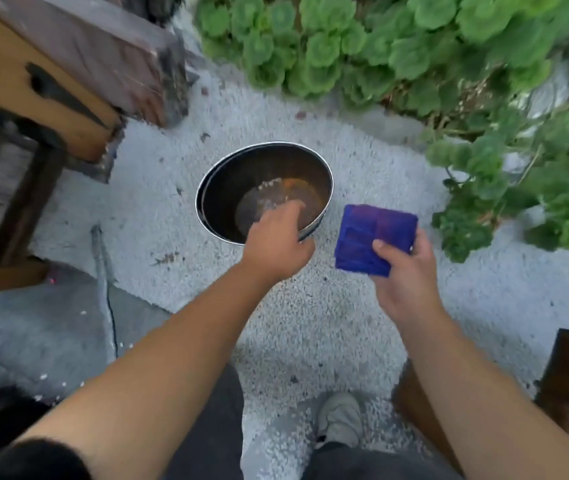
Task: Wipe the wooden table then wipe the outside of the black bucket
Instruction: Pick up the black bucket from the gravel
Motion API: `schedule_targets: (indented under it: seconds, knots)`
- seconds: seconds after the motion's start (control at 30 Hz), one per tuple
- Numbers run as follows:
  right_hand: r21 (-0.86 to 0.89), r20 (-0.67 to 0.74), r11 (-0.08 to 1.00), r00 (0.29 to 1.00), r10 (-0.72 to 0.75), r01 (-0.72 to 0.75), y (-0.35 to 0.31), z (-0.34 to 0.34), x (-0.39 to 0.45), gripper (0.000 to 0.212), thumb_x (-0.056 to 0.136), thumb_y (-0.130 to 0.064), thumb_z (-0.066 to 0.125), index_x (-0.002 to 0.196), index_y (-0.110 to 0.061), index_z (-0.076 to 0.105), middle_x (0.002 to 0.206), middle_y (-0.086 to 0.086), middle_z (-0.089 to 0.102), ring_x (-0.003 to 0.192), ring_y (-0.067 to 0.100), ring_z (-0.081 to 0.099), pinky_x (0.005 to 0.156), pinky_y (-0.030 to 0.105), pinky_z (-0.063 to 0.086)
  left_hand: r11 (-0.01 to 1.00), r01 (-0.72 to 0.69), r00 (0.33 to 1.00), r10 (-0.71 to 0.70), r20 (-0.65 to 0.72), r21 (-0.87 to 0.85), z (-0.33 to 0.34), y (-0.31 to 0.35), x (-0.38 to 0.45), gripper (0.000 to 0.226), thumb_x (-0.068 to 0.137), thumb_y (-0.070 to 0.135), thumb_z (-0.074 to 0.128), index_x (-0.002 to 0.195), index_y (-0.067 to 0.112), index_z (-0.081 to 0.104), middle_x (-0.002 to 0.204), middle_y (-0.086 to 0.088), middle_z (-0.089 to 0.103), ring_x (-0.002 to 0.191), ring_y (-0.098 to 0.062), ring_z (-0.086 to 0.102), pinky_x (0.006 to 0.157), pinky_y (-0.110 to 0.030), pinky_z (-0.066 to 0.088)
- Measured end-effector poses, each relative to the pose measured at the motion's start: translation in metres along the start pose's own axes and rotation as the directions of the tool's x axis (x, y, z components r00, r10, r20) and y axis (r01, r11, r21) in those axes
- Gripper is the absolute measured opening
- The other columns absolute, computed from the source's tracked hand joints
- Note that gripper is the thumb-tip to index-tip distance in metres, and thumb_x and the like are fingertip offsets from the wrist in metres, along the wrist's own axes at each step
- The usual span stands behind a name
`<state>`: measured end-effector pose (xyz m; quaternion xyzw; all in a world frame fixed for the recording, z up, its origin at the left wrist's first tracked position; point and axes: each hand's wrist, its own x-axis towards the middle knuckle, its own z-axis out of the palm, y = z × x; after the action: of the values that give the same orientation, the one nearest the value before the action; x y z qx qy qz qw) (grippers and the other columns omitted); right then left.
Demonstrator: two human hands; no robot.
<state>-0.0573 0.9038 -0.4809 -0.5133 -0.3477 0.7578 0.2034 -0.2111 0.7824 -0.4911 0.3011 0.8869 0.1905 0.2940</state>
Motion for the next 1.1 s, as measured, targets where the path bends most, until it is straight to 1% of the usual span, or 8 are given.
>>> schedule_targets:
  seconds: [0.1, 0.33, 0.47, 0.6, 0.73, 0.87, 0.93, 1.1]
  knots:
    - [0.078, 0.024, 0.997, 0.999, -0.024, 0.023, 0.010, 0.000, 0.041, 0.043, 0.084, 0.015, 0.053, 0.113, -0.016, 0.058, 0.111, 0.010, 0.067, 0.101, 0.032, 0.063, 0.085, 0.053, 0.053, 0.928, -0.149, 0.974, 0.077, 0.213, 0.341, 0.028, -0.018, 0.032, 0.029, 0.092, 0.038, 0.053, 0.112, 0.019, 0.047, 0.114, -0.009, 0.065, 0.103, -0.035, 0.063, 0.073, -0.039, 0.041]
    - [0.011, 0.155, 0.983, 0.971, -0.184, 0.185, 0.000, 0.042, 0.110, 0.050, 0.080, 0.019, 0.045, 0.115, -0.015, 0.056, 0.106, 0.009, 0.068, 0.095, 0.030, 0.065, 0.085, 0.055, 0.053, 0.902, -0.263, 0.958, 0.203, 0.202, 0.342, 0.039, -0.033, 0.071, 0.023, 0.087, 0.011, 0.050, 0.109, 0.017, 0.046, 0.105, -0.019, 0.065, 0.095, -0.045, 0.063, 0.066, -0.038, 0.040]
    - [-0.050, 0.227, 0.923, 0.905, -0.361, 0.381, -0.021, 0.067, 0.125, 0.063, 0.069, 0.016, 0.051, 0.128, -0.006, 0.047, 0.120, 0.016, 0.062, 0.107, 0.033, 0.062, 0.087, 0.050, 0.054, 0.919, -0.330, 0.943, 0.308, 0.130, 0.218, -0.018, -0.053, 0.092, 0.015, 0.089, 0.021, 0.060, 0.080, 0.018, 0.047, 0.090, -0.007, 0.064, 0.091, -0.035, 0.063, 0.073, -0.036, 0.047]
    - [-0.129, 0.323, 0.821, 0.806, -0.495, 0.556, -0.027, 0.083, 0.132, 0.060, 0.065, 0.011, 0.056, 0.120, -0.009, 0.046, 0.123, 0.017, 0.056, 0.109, 0.028, 0.059, 0.091, 0.050, 0.051, 0.960, -0.227, 0.972, 0.234, 0.024, -0.162, -0.067, -0.089, 0.098, 0.014, 0.086, 0.016, 0.066, 0.091, 0.005, 0.061, 0.080, -0.002, 0.063, 0.076, -0.016, 0.060, 0.071, -0.032, 0.045]
    - [-0.244, 0.332, 0.736, 0.767, -0.549, 0.632, -0.033, 0.103, 0.123, 0.057, 0.067, 0.009, 0.059, 0.118, -0.014, 0.049, 0.118, 0.008, 0.058, 0.104, 0.015, 0.060, 0.089, 0.040, 0.054, 0.742, -0.146, 0.989, 0.132, -0.071, -0.654, -0.085, -0.111, 0.078, 0.018, 0.093, -0.001, 0.058, 0.101, 0.012, 0.066, 0.092, 0.000, 0.077, 0.085, -0.012, 0.071, 0.075, -0.028, 0.056]
    - [-0.409, 0.440, 0.491, 0.637, -0.633, 0.769, -0.023, 0.125, 0.117, 0.063, 0.068, 0.013, 0.059, 0.124, -0.013, 0.054, 0.107, -0.016, 0.057, 0.091, -0.018, 0.055, 0.083, 0.008, 0.043, 0.466, 0.057, 0.998, -0.047, 0.040, -0.883, -0.056, -0.137, 0.061, 0.022, 0.095, -0.001, 0.053, 0.110, 0.011, 0.065, 0.093, -0.006, 0.075, 0.081, -0.019, 0.071, 0.069, -0.032, 0.057]
    - [-0.445, 0.515, 0.365, 0.567, -0.643, 0.818, -0.006, 0.140, 0.114, 0.066, 0.069, 0.011, 0.055, 0.125, -0.023, 0.057, 0.104, -0.025, 0.057, 0.091, -0.018, 0.056, 0.079, 0.009, 0.046, 0.415, 0.142, 0.989, -0.094, 0.113, -0.898, -0.033, -0.147, 0.051, 0.023, 0.097, -0.001, 0.052, 0.115, 0.007, 0.063, 0.097, -0.012, 0.074, 0.084, -0.028, 0.070, 0.069, -0.034, 0.055]
    - [-0.433, 0.865, -0.073, 0.392, -0.313, 0.898, 0.078, 0.165, 0.088, 0.062, 0.075, -0.001, 0.051, 0.129, -0.031, 0.053, 0.131, -0.008, 0.054, 0.115, 0.018, 0.053, 0.094, 0.040, 0.048, 0.661, 0.002, 0.997, -0.060, -0.051, -0.750, -0.007, -0.147, 0.039, 0.023, 0.096, -0.005, 0.054, 0.112, 0.011, 0.060, 0.107, -0.013, 0.070, 0.102, -0.023, 0.066, 0.093, -0.037, 0.052]
